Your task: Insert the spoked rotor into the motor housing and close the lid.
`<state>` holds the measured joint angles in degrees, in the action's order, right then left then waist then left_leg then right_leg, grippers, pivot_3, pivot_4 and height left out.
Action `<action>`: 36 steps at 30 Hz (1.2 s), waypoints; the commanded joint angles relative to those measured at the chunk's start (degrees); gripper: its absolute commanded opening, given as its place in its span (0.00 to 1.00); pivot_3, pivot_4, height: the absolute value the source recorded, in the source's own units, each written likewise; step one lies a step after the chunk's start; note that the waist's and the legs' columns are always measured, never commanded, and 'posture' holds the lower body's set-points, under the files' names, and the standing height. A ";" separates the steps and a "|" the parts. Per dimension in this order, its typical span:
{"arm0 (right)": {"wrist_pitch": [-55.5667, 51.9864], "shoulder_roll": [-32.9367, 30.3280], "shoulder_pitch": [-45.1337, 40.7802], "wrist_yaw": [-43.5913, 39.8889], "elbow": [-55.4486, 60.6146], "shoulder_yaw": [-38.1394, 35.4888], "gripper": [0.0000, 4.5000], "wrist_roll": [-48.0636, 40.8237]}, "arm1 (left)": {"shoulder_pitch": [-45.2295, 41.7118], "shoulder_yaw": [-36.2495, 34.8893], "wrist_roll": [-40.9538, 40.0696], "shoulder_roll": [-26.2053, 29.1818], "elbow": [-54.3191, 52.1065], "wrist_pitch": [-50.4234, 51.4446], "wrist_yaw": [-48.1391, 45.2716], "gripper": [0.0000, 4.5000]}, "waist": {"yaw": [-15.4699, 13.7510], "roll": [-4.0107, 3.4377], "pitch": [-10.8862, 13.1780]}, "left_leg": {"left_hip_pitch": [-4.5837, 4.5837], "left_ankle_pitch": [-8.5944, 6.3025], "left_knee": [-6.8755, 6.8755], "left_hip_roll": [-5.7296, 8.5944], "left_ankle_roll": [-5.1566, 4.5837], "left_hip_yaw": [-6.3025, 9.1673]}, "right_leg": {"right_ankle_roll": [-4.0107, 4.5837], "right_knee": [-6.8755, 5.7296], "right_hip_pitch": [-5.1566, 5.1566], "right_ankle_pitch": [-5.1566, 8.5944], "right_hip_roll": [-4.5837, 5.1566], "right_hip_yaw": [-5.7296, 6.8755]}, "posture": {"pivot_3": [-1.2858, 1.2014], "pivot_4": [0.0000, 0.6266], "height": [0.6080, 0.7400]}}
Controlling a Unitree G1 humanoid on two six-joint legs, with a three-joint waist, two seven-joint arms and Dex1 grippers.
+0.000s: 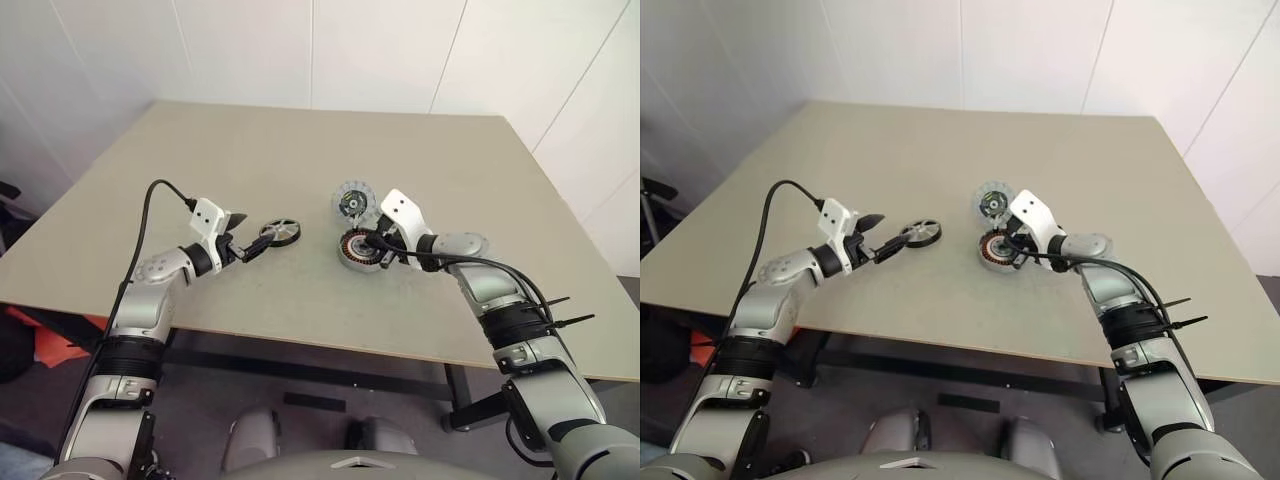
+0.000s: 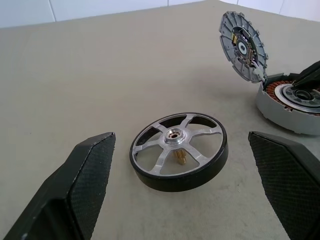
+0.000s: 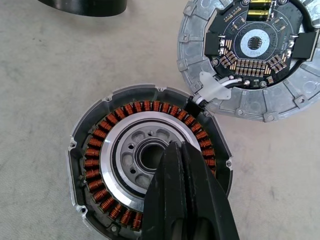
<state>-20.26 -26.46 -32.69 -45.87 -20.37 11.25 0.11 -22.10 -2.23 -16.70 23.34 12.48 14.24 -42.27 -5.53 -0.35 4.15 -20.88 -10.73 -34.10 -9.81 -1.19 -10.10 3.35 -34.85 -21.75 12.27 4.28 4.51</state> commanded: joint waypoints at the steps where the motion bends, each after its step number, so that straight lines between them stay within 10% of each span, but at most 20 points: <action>1: 0.31 -0.15 1.16 0.50 -2.75 1.21 0.00 1.68 | -1.18 -0.96 -0.37 0.54 -1.39 -0.71 -0.18 1.00 | 0.03 0.00 0.00 | 0.14 0.00 0.00 0.00 0.01 0.00 | -0.17 0.01 0.14 0.10 0.00 0.00 | 0.52 0.00 1.00; 36: -5.06 -3.19 -0.50 -0.08 9.88 -2.26 0.00 -1.17 | -1.28 -1.22 -0.31 0.81 -0.76 -1.12 0.06 1.00 | -0.10 -0.02 0.04 | -0.19 0.02 0.06 0.01 0.10 0.00 | -0.02 0.06 -0.20 0.01 0.00 -0.01 | 0.52 0.00 1.00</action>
<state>-24.98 -28.76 -31.20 -45.66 -14.38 10.93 -0.21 -22.14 -2.29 -16.70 23.72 12.72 14.15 -42.23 -5.63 -0.37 4.19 -21.08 -10.72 -34.05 -9.80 -1.10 -10.10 3.47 -34.79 -21.96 12.20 4.28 4.50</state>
